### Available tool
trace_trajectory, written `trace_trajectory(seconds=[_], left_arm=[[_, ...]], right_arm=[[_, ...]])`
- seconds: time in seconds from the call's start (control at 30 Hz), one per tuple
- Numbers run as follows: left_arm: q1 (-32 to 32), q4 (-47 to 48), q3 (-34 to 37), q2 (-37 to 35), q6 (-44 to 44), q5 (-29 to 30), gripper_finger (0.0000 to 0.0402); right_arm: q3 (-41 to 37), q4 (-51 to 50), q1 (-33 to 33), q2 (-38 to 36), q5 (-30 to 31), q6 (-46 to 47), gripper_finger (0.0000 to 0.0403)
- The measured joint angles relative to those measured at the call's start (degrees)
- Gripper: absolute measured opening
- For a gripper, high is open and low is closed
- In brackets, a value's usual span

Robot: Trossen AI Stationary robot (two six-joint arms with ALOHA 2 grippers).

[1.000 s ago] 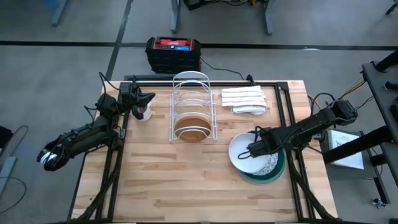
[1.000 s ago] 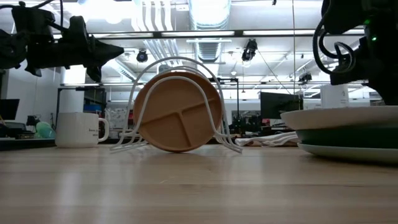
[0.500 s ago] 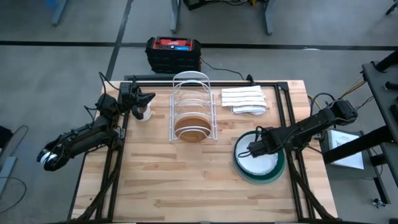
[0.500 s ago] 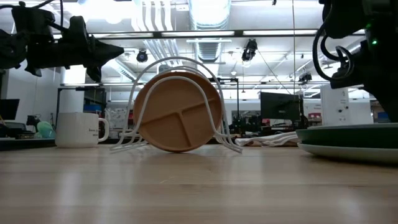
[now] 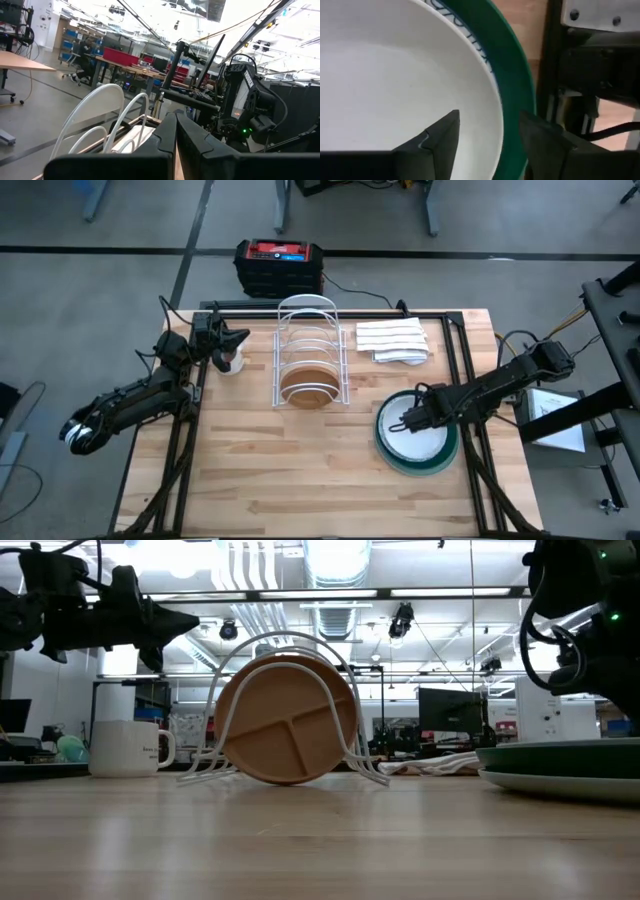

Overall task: Sort dishes
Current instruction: Put the white plate in the dish rack

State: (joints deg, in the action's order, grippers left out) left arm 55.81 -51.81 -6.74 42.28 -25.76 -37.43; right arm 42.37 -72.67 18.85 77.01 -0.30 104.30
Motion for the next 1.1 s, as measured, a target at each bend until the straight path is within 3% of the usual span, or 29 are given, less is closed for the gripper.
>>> trace_trajectory(seconds=[0.23,0.53,0.67,0.93,1.1], left_arm=[[0.0,0.0,0.0,0.0,0.0,0.2,0.0],[0.0,0.0,0.0,0.0,0.0,0.3,0.0],[0.0,0.0,0.0,0.0,0.1,0.4,0.0],[0.0,0.0,0.0,0.0,0.1,0.4,0.0],[0.0,0.0,0.0,0.0,0.1,0.4,0.0]], right_arm=[[-3.9,7.6,0.0,0.0,-0.2,-0.2,0.0198],[-4.9,9.1,0.0,0.0,-0.1,-0.7,0.018],[-4.9,10.8,0.0,0.0,0.9,-0.9,0.0142],[-4.7,10.2,0.0,-0.1,2.0,-2.2,0.0018],[-2.3,7.6,0.0,-0.3,2.2,-3.7,0.0008]])
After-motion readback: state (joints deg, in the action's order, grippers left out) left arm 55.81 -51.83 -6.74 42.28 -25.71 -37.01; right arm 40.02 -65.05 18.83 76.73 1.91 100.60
